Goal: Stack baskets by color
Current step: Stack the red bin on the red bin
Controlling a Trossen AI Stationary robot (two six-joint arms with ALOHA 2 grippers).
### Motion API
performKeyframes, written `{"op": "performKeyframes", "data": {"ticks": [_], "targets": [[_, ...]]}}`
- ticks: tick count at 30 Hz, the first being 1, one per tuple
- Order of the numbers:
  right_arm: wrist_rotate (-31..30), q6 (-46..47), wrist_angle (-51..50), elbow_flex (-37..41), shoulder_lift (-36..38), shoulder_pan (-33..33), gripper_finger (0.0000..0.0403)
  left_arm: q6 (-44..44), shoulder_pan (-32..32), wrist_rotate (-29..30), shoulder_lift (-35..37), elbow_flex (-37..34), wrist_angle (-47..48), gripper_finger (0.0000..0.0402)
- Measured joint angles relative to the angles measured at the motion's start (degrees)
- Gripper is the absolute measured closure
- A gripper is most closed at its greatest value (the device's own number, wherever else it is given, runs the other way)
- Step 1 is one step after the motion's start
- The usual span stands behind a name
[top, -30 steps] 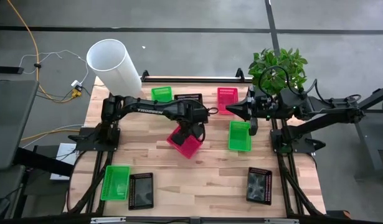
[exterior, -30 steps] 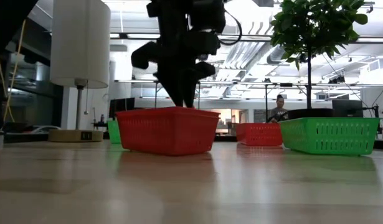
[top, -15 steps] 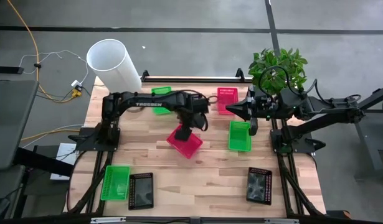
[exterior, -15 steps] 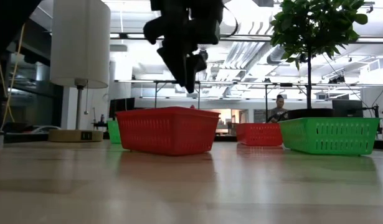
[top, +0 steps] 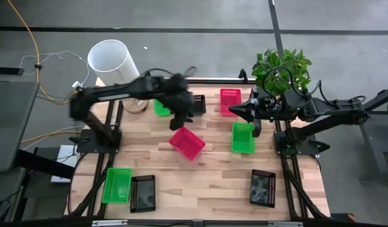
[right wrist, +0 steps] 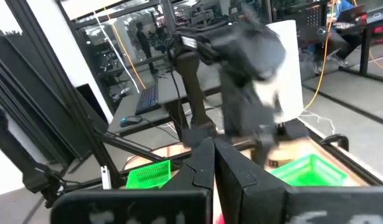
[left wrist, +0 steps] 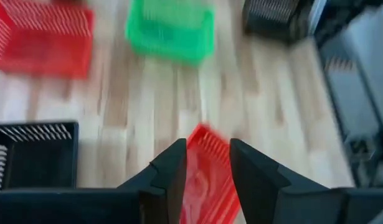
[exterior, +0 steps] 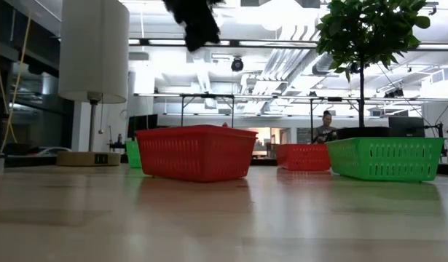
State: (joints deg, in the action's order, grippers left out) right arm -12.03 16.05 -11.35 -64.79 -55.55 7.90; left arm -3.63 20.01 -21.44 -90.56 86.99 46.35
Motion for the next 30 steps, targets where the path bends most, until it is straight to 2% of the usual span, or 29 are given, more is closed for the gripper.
{"op": "performKeyframes", "data": {"ticks": [3, 5, 11, 16, 22, 25, 30], "targets": [[0.0, 3.2, 0.0, 0.0, 0.0, 0.0, 0.0402, 6.3, -1.4, 0.2, 11.0, -10.2, -11.2, 0.0300], [0.0, 4.7, 0.0, 0.0, 0.0, 0.0, 0.0402, 10.4, -3.1, 2.4, 18.6, -17.0, -18.5, 0.0302], [0.0, 6.5, 1.9, 0.0, 0.0, 0.0, 0.0402, 17.0, -10.0, 15.4, 39.0, -34.7, -38.8, 0.0302], [0.0, 5.7, 3.5, 0.0, 0.0, 0.0, 0.0402, 18.5, -14.9, 25.6, 51.9, -44.0, -49.4, 0.0302], [0.0, 6.1, 3.5, 0.0, 0.0, 0.0, 0.0402, 18.5, -17.7, 31.7, 59.9, -47.9, -50.3, 0.0302], [-0.5, 6.3, 3.5, 0.0, 0.0, 0.0, 0.0402, 18.2, -17.9, 32.1, 61.0, -47.9, -50.5, 0.0302], [-4.1, 14.6, -0.3, -0.1, -3.0, -1.2, 0.0391, 16.0, -17.9, 31.2, 61.4, -47.9, -50.5, 0.0302]]}}
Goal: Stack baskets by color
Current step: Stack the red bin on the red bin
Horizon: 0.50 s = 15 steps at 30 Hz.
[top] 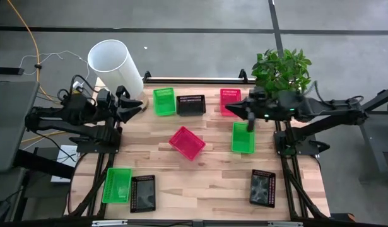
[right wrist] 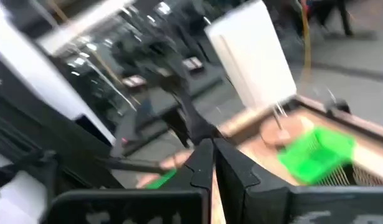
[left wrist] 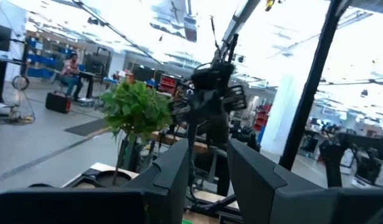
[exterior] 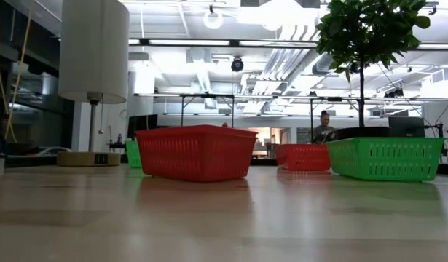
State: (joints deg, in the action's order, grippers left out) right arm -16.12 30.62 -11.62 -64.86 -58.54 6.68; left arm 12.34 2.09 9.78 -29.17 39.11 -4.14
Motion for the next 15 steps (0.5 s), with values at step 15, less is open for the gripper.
{"op": "performKeyframes", "data": {"ticks": [15], "targets": [[4.3, 4.5, -7.9, 0.0, -9.0, -1.0, 0.0297, 1.6, 0.0, -3.3, -0.2, 0.0, 15.9, 0.0398]]}}
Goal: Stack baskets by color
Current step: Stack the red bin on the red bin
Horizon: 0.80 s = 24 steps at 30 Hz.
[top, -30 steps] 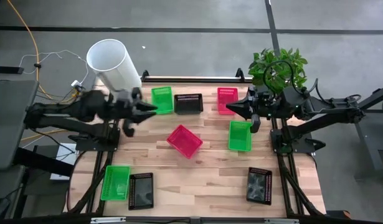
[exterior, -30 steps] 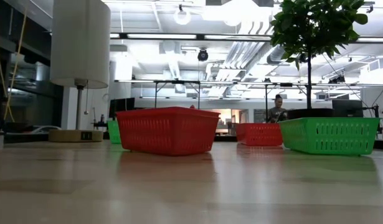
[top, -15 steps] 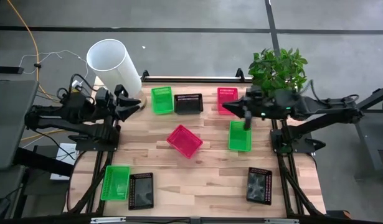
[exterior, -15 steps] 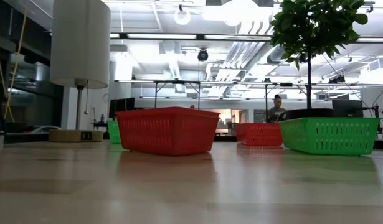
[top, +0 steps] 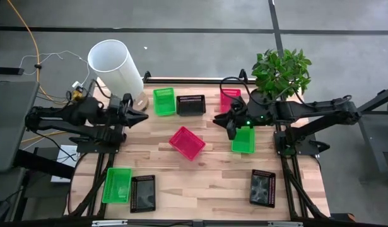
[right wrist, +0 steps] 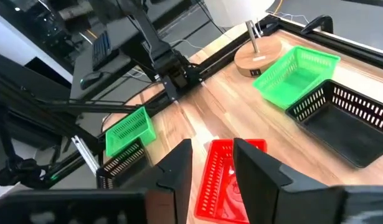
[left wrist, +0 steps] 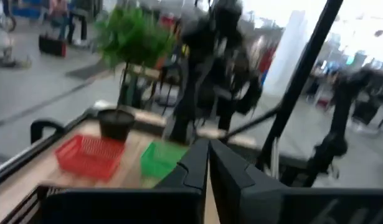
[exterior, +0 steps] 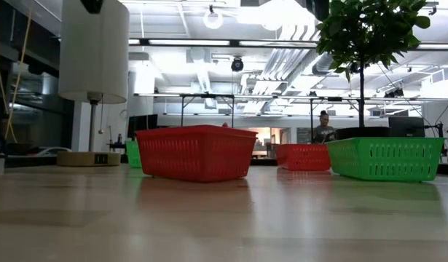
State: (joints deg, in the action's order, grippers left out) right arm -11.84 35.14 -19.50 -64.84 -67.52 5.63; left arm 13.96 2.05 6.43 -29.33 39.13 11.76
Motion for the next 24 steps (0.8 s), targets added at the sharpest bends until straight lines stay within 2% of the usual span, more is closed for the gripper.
{"op": "performKeyframes", "data": {"ticks": [3, 5, 11, 14, 18, 24], "targets": [[0.0, 0.8, -0.3, 0.0, 0.4, 0.0, 0.0297, -0.9, 0.0, -0.2, 0.8, -0.6, 3.1, 0.0400], [0.0, 2.5, -0.9, 0.0, 0.5, 0.0, 0.0297, -0.7, 0.0, -0.2, 2.3, -4.2, 1.2, 0.0401], [0.9, 7.4, -4.9, 0.0, -0.1, 0.0, 0.0297, 7.4, -0.8, 0.0, 8.5, -24.3, -19.3, 0.0401], [-1.5, 11.7, -7.3, 0.0, -0.8, 0.0, 0.0297, 11.2, -1.0, 0.3, 11.0, -31.1, -25.0, 0.0401], [-5.4, 19.5, -13.3, 0.0, -3.4, 0.0, 0.0297, 12.9, -0.9, 0.3, 13.6, -34.8, -25.6, 0.0401], [-13.6, 31.9, -23.6, 0.0, -9.3, -2.8, 0.0297, 11.0, -0.9, 0.4, 15.5, -35.1, -25.7, 0.0401]]}}
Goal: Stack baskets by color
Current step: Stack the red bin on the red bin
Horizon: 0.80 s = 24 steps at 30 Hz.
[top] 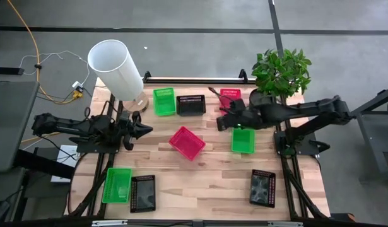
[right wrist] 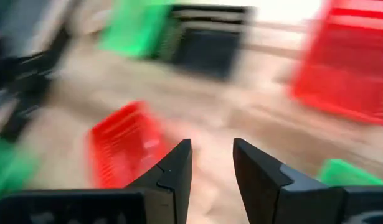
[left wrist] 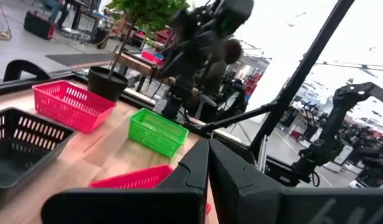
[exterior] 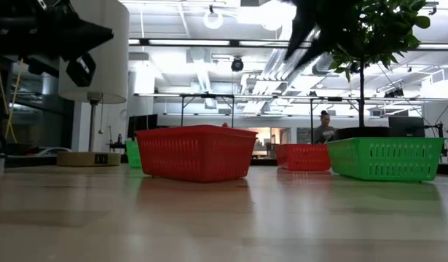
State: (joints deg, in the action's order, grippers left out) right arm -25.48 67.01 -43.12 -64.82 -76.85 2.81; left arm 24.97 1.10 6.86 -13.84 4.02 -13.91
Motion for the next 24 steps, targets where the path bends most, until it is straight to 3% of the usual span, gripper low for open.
{"op": "performKeyframes", "data": {"ticks": [4, 8, 17, 24], "targets": [[-1.9, 5.3, -9.4, 0.0, -4.6, -4.6, 0.0292, 0.0, 0.0, -0.8, 0.5, 0.0, -0.2, 0.0401], [-2.4, 4.7, -14.5, 0.0, -9.0, -9.6, 0.0277, 0.4, 0.0, -1.6, 0.6, 0.0, -0.1, 0.0401], [-4.5, 5.7, -15.6, 0.0, -16.7, -18.1, 0.0211, 3.0, 0.0, -2.0, 0.6, 0.0, -0.1, 0.0401], [-5.5, 13.0, -16.0, 0.1, -20.6, -19.1, 0.0204, 3.0, 0.0, -1.9, 0.5, 0.0, -0.1, 0.0401]]}}
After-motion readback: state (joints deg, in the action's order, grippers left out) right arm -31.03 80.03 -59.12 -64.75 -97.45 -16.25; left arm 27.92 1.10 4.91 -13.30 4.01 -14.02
